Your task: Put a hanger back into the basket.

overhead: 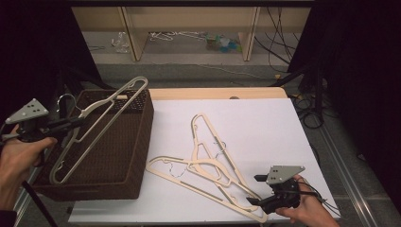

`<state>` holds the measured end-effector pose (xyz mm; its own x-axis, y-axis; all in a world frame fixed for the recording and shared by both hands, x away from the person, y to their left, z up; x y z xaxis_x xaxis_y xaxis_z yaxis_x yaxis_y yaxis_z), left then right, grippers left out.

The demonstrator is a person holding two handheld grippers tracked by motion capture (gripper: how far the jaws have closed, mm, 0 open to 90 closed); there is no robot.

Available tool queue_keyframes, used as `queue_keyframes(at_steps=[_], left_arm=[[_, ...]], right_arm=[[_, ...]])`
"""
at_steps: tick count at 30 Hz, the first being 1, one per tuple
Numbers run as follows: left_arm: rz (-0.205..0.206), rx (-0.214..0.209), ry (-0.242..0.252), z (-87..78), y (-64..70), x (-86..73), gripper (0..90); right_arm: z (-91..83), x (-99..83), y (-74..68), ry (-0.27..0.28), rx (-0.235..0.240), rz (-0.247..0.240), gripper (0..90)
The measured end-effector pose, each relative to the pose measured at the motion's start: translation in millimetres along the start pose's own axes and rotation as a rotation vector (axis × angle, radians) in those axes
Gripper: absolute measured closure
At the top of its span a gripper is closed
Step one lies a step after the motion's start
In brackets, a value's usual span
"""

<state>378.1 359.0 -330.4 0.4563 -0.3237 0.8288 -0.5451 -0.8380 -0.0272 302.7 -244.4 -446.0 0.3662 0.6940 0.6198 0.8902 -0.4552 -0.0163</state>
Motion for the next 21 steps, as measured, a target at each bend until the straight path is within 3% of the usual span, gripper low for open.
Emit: queue_keyframes(at_steps=[6, 15, 21], left_arm=[[-0.007, 0.025, -0.042, 8.7, -7.3, -10.9, 85.7], [-0.005, -0.003, -0.083, 23.1, -8.3, -22.6, 85.6], [-0.015, 0.017, -0.130, 34.4, -13.4, -27.6, 85.7]], right_arm=[[0.1, 0.3, -0.7, 0.000, 0.002, 0.000, 24.7], [0.6, 0.3, -0.7, -0.002, 0.007, -0.006, 24.7], [1.0, 0.3, -1.2, -0.003, 0.006, -0.006, 24.7]])
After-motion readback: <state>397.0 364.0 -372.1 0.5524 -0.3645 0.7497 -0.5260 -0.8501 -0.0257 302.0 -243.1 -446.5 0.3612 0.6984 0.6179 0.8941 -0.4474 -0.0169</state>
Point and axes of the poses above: each handheld gripper's, and its own axes: z roughly forward along the jaws, x roughly out of its top, y roughly to its right, the point moved 2 cm from there along z, roughly forward along the jaws, and after that the axes turned 7 degrees about -y, right-handed, at the moved point
